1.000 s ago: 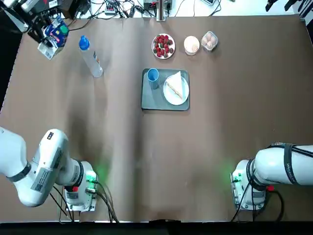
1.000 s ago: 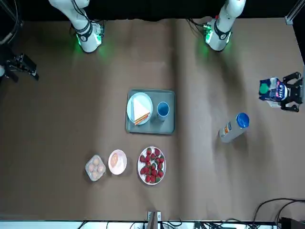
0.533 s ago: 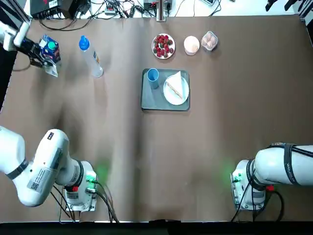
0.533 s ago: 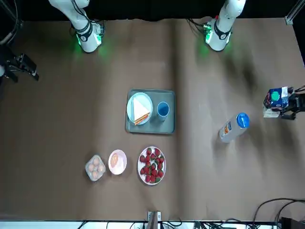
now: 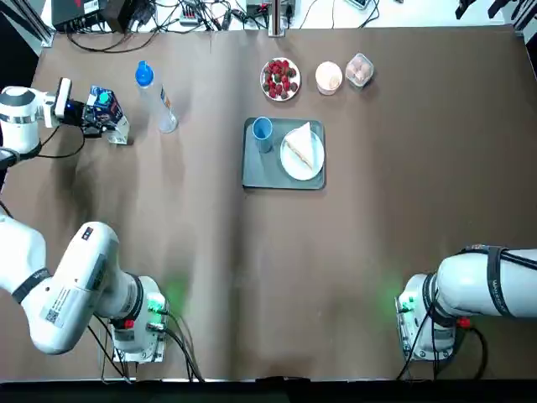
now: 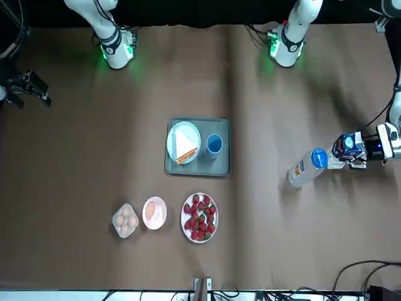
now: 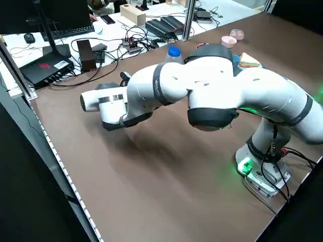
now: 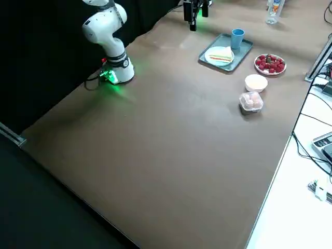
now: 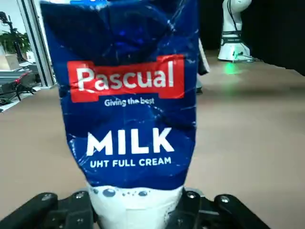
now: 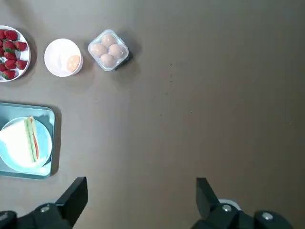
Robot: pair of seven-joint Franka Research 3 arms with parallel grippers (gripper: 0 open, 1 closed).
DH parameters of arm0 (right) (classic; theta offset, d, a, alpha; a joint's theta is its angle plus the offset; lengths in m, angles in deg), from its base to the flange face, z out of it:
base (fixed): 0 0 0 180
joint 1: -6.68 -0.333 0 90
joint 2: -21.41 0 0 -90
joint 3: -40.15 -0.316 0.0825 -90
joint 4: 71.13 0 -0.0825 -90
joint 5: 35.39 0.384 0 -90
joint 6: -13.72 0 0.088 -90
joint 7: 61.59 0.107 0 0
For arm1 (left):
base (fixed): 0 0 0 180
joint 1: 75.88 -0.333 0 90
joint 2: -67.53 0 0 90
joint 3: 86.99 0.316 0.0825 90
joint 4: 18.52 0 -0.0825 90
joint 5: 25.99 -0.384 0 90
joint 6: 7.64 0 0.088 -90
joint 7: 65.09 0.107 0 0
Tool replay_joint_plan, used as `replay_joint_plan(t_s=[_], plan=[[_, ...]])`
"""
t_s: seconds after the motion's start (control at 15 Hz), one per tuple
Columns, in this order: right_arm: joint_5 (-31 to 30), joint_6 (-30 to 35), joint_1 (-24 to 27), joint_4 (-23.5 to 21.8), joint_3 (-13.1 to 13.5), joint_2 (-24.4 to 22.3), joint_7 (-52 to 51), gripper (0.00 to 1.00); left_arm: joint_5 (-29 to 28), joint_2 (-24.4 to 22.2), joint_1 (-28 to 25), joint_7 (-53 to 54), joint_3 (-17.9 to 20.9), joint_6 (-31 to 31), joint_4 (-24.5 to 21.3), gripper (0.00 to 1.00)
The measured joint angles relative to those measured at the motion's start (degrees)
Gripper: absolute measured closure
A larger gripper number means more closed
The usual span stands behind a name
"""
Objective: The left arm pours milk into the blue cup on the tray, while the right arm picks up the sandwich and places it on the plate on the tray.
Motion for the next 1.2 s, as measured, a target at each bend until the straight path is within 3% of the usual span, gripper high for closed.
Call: replay_joint_plan(t_s=[0.6, 0.73, 0.93, 1.0, 1.2], plan=[[0.0, 0.0, 0.0, 0.0, 0.0, 0.0, -0.1, 0.0, 2.7, 1.3, 0.6, 1.2, 2.5, 0.0, 0.0, 0.47], [0.0, 0.0, -0.1, 0.0, -0.1, 0.0, -0.1, 0.0, 2.7, 1.4, 0.6, 1.3, 2.8, 0.0, 0.1, 0.32], [0.0, 0.0, -0.2, 0.0, -0.2, 0.0, -0.1, 0.0, 2.8, 1.5, 0.7, 1.3, 3.3, 0.0, 0.1, 0.21], [0.0, 0.0, -0.2, 0.0, -0.2, 0.0, -0.1, 0.0, 2.8, 1.5, 0.7, 1.3, 3.5, 0.0, 0.1, 0.04], [0.0, 0.0, -0.2, 0.0, -0.2, 0.0, -0.1, 0.0, 2.8, 1.5, 0.8, 1.3, 4.6, -1.8, 0.3, 0.01]])
